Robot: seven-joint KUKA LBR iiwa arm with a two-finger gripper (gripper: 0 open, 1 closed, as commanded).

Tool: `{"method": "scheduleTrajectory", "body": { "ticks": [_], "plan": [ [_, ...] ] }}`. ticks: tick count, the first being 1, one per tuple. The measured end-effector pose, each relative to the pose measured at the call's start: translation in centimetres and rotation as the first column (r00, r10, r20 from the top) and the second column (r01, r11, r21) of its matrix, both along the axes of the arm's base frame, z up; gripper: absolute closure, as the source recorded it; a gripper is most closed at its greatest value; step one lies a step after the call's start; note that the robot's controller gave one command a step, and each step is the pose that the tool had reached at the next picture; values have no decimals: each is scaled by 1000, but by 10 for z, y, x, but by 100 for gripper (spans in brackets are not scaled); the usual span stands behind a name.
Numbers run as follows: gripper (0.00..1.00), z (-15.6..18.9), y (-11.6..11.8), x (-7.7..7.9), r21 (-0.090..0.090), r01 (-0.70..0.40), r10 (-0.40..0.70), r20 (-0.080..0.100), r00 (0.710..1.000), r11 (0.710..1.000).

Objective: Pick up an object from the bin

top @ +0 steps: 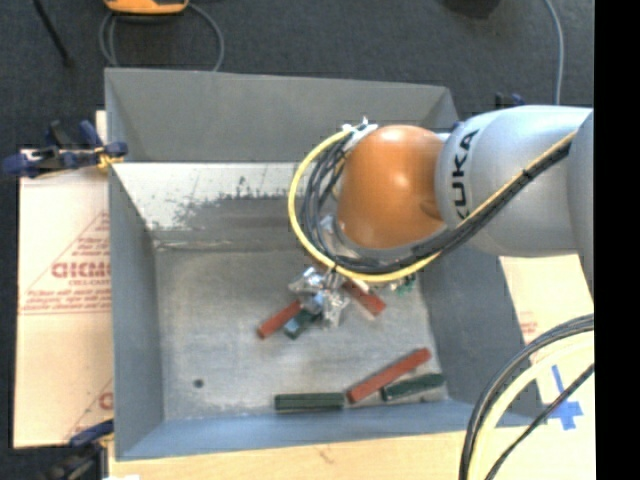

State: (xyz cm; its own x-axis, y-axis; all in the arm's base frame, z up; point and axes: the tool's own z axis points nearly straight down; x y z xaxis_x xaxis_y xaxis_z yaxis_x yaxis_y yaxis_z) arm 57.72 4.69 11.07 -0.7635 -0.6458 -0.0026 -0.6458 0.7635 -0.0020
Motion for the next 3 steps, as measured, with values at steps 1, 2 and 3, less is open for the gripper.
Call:
{"method": "scheduleTrajectory", "body": {
  "ticks": [1,2,3],
  "plan": [
    [100,10,0,1,0,0,0,3,1000,1000],
    [100,19,0,0,0,1,-1,-3,1000,1000],
    [100,37,0,0,0,2,-2,-3,1000,1000]
  ]
}}
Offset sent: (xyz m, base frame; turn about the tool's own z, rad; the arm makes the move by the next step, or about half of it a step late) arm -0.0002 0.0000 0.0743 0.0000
